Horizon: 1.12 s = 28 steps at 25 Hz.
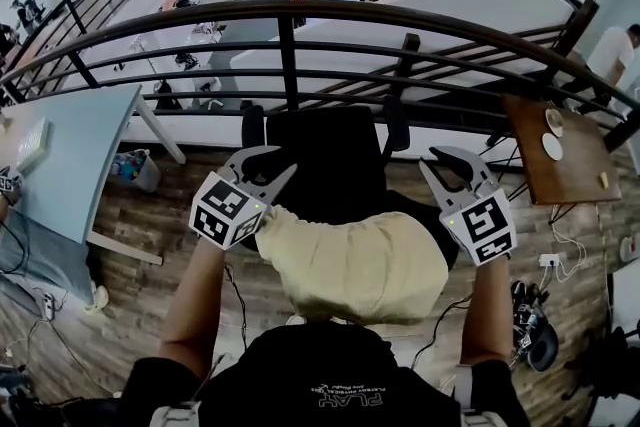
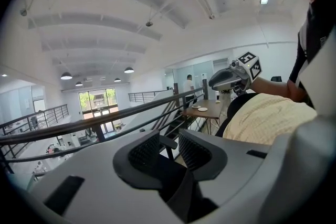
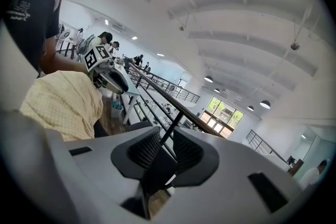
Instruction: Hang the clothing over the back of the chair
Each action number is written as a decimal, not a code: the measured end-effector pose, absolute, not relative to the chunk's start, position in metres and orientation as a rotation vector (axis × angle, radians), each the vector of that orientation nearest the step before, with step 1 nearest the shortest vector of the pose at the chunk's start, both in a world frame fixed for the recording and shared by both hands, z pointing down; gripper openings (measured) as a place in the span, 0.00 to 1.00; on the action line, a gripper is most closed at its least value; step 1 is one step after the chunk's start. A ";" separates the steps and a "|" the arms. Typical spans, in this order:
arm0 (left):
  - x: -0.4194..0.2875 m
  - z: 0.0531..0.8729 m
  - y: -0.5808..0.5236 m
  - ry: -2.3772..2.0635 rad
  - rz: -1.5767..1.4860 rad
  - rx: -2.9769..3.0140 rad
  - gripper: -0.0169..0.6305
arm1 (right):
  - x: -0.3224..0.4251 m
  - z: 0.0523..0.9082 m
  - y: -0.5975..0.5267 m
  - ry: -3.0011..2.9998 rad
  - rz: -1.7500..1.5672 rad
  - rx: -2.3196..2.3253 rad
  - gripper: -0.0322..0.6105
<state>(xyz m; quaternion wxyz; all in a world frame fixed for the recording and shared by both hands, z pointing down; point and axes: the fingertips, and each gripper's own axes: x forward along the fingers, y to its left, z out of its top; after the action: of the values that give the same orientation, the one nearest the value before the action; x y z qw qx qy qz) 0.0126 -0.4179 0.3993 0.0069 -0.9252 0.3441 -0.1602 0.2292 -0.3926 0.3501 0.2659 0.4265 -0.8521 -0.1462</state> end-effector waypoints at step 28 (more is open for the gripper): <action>0.011 0.278 -0.382 1.214 -0.067 -2.642 0.05 | 0.226 0.240 -0.348 -2.499 -0.631 1.654 0.09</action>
<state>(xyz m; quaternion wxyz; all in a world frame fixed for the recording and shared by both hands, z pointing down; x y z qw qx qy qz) 0.0111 -0.3825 0.2776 0.1163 -0.9022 0.4147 -0.0229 0.2258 -0.3480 0.2400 0.0395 0.5397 -0.8153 -0.2058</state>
